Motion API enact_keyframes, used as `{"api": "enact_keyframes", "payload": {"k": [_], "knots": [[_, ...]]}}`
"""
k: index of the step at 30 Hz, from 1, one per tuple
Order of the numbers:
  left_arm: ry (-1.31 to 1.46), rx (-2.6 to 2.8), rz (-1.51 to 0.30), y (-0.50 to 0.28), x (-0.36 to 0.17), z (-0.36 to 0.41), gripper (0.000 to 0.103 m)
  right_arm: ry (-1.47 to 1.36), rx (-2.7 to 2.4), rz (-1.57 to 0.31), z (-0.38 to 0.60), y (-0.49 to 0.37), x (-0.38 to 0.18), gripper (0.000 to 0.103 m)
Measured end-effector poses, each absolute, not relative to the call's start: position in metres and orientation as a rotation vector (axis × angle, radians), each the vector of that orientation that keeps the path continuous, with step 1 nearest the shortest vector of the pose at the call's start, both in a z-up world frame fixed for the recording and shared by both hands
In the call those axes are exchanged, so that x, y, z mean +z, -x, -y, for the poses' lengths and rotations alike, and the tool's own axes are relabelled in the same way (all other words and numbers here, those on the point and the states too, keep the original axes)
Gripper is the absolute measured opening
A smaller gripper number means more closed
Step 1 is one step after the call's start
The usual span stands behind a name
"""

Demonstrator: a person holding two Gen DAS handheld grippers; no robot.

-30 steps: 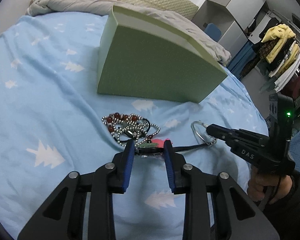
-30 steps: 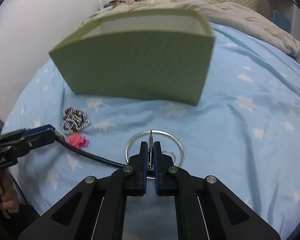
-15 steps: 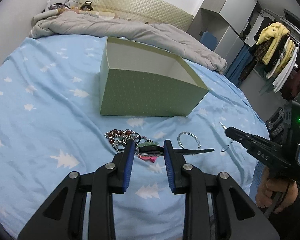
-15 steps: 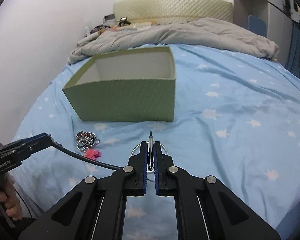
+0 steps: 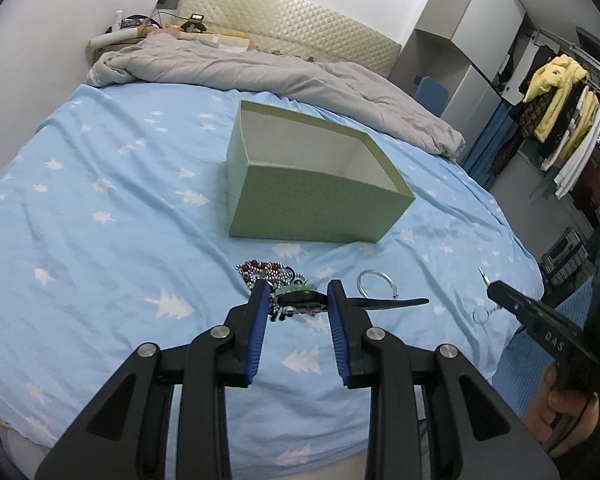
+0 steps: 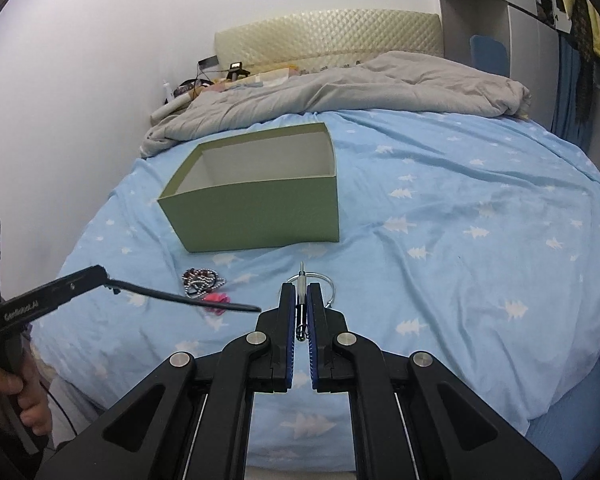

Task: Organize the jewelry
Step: 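Lift the charm strap with the left tool while the right tool lifts the keyring, then open the left tool over the box while the right tool releases the keyring inside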

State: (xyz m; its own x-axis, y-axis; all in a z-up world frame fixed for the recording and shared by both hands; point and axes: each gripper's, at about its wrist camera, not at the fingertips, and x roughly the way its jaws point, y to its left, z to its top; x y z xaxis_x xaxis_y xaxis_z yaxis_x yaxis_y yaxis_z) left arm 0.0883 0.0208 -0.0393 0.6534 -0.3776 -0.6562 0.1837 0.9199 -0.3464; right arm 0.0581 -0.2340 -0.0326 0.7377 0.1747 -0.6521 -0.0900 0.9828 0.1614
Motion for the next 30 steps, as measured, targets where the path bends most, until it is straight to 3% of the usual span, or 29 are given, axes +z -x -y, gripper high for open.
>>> {"api": "enact_keyframes", "payload": {"k": [17, 30], "knots": [[0.21, -0.268, -0.71, -0.16, 0.013, -0.023, 0.03, -0.099, 0.187, -0.648, 0.22, -0.124, 0.01, 0.003], [0.178, -0.244, -0.773, -0.24, -0.003, -0.01, 0.03, -0.083, 0.203, -0.707, 0.214, -0.219, -0.003, 0.003]]}}
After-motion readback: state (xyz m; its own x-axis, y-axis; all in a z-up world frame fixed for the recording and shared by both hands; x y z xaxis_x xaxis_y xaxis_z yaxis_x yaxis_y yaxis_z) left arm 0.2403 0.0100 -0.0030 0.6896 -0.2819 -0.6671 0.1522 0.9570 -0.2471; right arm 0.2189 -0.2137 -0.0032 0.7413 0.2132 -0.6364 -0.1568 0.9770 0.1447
